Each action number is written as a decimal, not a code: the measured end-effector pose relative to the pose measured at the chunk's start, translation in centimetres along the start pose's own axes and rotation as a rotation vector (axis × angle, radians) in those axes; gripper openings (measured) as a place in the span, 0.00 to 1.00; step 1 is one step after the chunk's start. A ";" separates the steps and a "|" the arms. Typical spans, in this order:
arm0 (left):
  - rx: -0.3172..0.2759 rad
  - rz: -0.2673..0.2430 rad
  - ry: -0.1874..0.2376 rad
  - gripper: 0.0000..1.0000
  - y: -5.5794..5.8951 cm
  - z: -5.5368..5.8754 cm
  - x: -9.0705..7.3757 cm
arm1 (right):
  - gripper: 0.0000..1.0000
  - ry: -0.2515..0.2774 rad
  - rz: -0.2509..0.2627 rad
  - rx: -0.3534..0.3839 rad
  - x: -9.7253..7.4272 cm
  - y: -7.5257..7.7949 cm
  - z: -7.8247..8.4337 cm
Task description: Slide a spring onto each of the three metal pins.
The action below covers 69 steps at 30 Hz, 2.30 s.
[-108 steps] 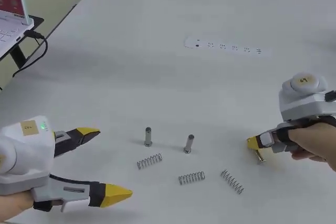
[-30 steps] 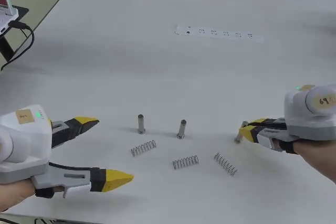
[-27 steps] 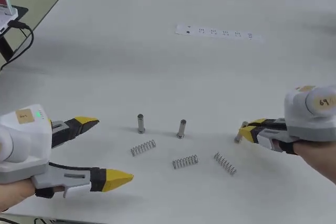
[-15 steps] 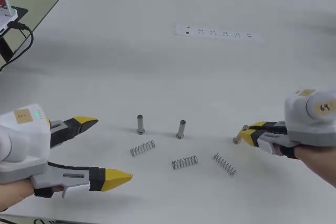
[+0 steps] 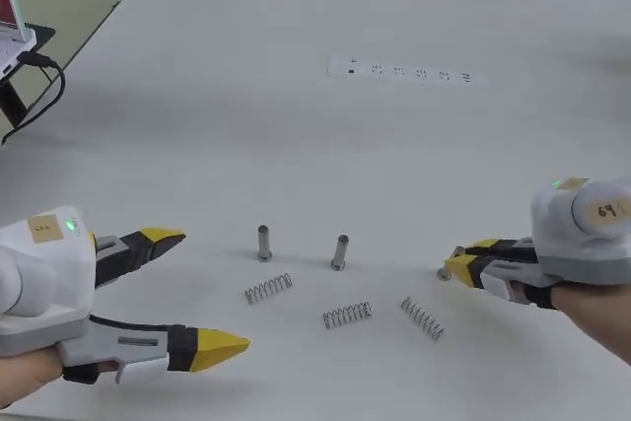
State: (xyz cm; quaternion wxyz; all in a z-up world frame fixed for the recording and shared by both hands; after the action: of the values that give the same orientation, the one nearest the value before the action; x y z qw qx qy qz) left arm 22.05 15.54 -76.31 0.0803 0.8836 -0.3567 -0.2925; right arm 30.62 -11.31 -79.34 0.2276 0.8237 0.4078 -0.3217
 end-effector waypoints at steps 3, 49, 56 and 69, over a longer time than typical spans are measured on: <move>-0.001 0.000 0.000 0.84 0.0 0.0 0.0 | 0.15 -0.003 -0.010 0.009 0.0 -0.1 0.1; 0.013 0.013 0.027 0.86 0.2 -1.7 0.5 | 0.52 0.146 0.010 -0.119 -5.0 -0.6 1.0; 0.006 0.011 0.031 0.85 0.4 -1.7 0.3 | 0.55 0.173 -0.003 -0.120 -5.9 -1.1 1.5; 0.000 0.003 0.028 0.85 0.5 -1.4 -0.2 | 0.52 0.178 -0.046 -0.103 -7.3 -2.2 2.7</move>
State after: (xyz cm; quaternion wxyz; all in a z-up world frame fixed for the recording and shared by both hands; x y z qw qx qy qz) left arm 22.41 15.19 -74.91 0.0860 0.8871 -0.3568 -0.2800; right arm 24.53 -15.63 -76.27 0.2250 0.8266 0.4613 -0.2309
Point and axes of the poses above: the centre of the closed fingertips' face, and the gripper's own axes: x roughly forward along the fingers, y roughly to its right, z roughly out of its underside, the point moved 3 cm from there along -x, roughly backward along the fingers, and after that the axes turned 15 degrees about -x, right-handed, at the moved point
